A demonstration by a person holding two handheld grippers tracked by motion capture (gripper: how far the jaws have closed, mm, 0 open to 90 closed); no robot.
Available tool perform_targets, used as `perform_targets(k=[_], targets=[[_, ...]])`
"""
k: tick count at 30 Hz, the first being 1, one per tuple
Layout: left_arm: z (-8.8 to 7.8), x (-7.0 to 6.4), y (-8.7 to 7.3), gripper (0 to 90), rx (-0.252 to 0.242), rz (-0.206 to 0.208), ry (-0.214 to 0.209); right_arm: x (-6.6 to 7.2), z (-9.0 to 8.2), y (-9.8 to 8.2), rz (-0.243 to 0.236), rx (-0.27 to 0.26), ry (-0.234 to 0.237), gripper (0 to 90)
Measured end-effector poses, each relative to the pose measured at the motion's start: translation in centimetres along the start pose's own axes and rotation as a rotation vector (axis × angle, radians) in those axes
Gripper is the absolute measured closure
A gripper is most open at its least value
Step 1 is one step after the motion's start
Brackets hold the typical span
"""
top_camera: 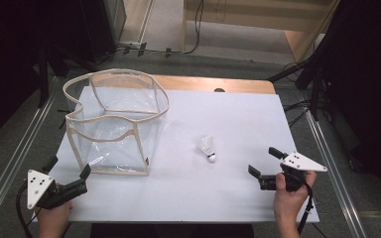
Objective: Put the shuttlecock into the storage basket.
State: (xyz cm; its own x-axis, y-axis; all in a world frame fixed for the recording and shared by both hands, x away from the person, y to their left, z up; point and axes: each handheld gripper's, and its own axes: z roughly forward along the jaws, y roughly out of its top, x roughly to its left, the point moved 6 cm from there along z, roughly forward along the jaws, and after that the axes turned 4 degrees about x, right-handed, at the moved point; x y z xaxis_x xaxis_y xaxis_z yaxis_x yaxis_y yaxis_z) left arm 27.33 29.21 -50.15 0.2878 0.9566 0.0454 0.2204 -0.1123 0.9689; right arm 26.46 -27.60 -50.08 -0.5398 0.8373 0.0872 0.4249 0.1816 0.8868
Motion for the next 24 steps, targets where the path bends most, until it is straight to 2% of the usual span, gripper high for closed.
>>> perform_targets(k=[5,10,12,18,24], targets=[[0.1,-0.2,-0.1,0.0,0.006,0.009,0.004,0.8,1.1,1.2,-0.015,0.025,0.028,0.0],[0.3,-0.3,-0.2,0.0,0.024,0.024,-0.005,1.1,1.7,2.5,-0.030,0.045,0.023,0.0],[0.2,-0.3,-0.2,0.0,0.027,0.029,-0.005,1.3,2.0,3.0,-0.037,0.048,0.043,0.0],[0.2,-0.5,-0.3,0.0,0.028,0.041,-0.003,1.9,2.8,3.9,-0.055,0.081,0.056,0.0],[0.2,-0.5,-0.3,0.0,0.028,0.034,-0.003,2.5,3.8,4.7,-0.080,0.106,0.070,0.0]])
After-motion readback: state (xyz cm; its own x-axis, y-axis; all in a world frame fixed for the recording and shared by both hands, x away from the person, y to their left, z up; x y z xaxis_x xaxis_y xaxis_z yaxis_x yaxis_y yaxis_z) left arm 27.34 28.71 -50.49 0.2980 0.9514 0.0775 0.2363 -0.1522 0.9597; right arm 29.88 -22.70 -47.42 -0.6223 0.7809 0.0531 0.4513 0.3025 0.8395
